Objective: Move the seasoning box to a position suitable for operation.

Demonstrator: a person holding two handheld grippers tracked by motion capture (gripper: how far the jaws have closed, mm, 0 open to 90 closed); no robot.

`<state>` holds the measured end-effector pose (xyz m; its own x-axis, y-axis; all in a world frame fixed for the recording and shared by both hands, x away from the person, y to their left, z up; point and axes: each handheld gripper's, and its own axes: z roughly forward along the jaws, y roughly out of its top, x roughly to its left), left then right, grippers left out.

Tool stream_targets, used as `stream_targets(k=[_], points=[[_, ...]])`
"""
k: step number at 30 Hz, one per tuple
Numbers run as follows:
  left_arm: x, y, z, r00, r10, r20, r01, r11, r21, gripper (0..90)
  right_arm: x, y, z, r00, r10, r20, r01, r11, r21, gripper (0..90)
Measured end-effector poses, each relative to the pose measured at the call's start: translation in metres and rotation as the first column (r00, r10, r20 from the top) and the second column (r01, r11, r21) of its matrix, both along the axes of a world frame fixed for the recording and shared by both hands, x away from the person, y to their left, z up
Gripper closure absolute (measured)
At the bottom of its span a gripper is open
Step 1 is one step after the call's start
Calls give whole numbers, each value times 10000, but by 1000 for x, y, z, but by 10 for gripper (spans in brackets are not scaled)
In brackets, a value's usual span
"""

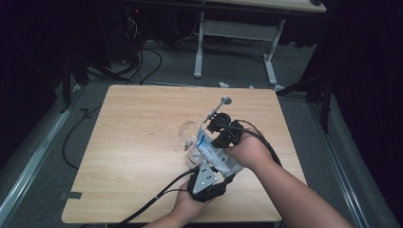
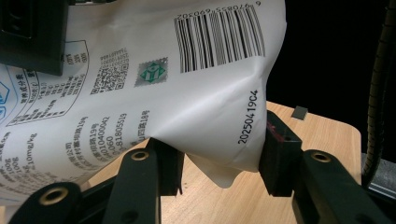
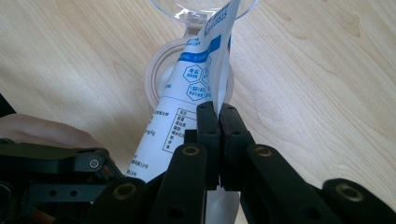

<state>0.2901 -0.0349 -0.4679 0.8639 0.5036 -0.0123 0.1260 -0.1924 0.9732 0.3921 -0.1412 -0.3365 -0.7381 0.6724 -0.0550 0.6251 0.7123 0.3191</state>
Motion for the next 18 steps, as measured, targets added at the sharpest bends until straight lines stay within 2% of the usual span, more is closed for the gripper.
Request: stream_targets(k=[18], points=[[-1,1,2,10000,38,20,-38,9999,-162,570,-1,2,3,10000,9,41,-8,10000,-22,892]])
